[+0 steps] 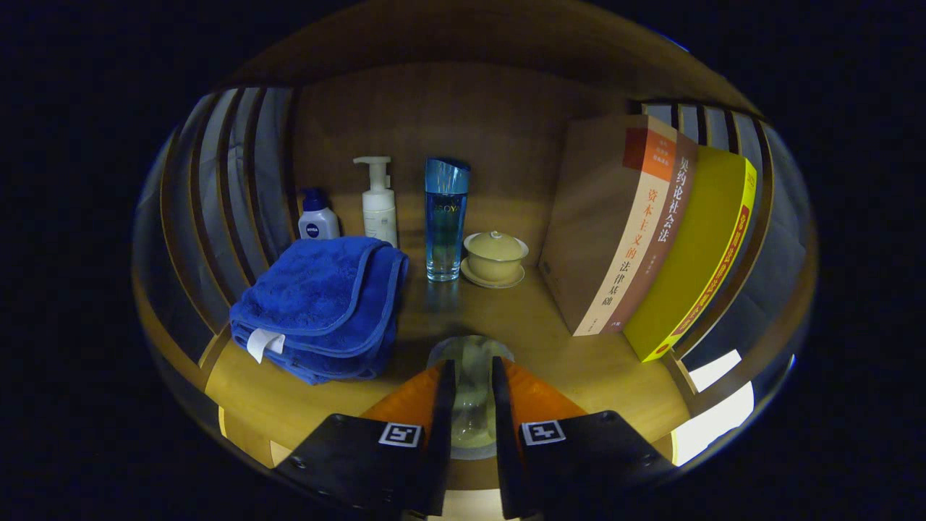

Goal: Pull open the drawer, take out the items inside it, and place them on the countertop above the cabinet.

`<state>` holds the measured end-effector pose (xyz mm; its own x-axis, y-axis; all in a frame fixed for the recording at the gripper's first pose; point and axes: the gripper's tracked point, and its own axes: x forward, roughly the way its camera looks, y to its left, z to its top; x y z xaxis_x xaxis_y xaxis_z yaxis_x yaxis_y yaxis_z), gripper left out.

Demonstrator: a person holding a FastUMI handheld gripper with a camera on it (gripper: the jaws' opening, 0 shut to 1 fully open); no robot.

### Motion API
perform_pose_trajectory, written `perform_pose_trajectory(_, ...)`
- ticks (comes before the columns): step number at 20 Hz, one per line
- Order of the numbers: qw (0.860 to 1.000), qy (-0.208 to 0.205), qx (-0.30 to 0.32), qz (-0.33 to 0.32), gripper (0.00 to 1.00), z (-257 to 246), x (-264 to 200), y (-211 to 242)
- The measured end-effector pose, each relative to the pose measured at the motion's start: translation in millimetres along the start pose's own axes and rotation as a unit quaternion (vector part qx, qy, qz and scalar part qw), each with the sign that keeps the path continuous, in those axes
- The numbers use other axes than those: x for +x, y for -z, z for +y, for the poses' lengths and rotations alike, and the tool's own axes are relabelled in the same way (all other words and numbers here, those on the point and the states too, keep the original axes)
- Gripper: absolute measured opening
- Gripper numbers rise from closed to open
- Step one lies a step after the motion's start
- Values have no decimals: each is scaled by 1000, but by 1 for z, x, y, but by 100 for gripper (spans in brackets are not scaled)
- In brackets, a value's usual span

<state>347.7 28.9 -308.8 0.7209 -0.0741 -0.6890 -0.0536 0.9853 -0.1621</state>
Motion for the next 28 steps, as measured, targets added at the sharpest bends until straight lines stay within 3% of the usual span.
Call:
perform_pose_trajectory(10,1000,2,17,-19,99,0,-11,-8)
perform_pose_trajectory(16,995,-12,70,-75,99,5,-56,-27)
perform_pose_trajectory(23,986,-17,36,-164,99,5,-147,-55)
perform_pose_trajectory(28,967,-22,22,-251,99,9,-233,-72)
